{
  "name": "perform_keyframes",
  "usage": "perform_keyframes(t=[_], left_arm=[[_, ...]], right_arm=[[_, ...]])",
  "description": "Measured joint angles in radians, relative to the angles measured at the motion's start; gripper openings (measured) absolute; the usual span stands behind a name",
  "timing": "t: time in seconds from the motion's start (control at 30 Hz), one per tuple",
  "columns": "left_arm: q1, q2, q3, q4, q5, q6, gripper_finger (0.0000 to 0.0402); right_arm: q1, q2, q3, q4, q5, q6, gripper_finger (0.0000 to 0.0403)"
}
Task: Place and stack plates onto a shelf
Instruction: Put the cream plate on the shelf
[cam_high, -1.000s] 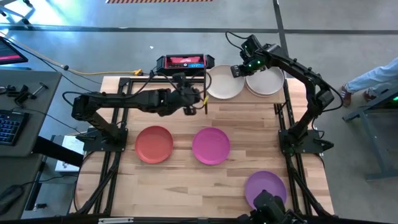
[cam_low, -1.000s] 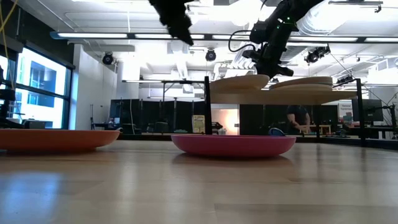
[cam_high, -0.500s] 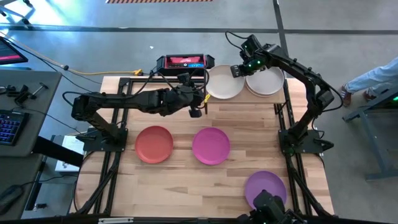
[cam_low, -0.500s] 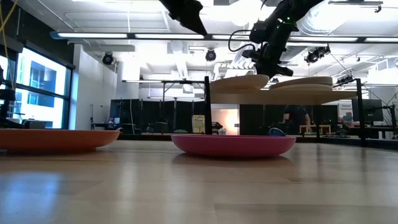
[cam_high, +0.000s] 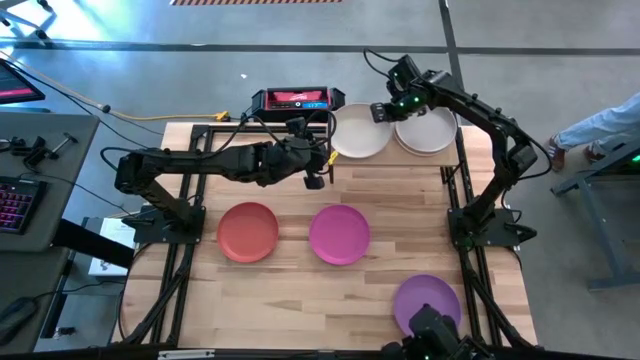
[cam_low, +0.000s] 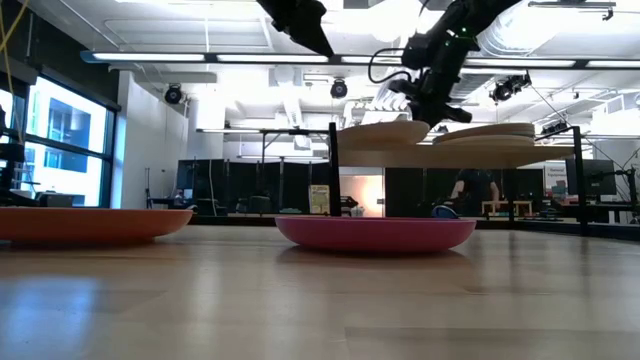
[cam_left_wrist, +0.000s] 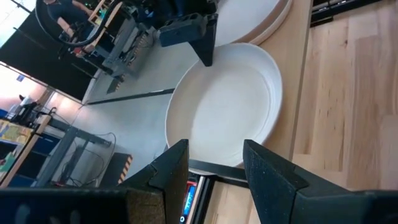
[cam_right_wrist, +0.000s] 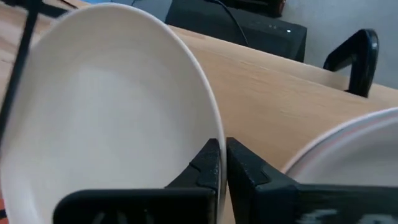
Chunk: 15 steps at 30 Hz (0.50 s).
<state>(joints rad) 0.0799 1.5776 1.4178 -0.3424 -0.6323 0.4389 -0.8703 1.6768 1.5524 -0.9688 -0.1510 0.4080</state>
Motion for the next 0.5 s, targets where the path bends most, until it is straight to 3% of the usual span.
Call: perform_keyframes(t=[0.5], left_arm=[[0.000,0.000,0.000,0.000,0.000,0.009,0.0143]], right_arm=[[0.000,0.000,0.000,-0.019,0.031,-0.050,0.0080]])
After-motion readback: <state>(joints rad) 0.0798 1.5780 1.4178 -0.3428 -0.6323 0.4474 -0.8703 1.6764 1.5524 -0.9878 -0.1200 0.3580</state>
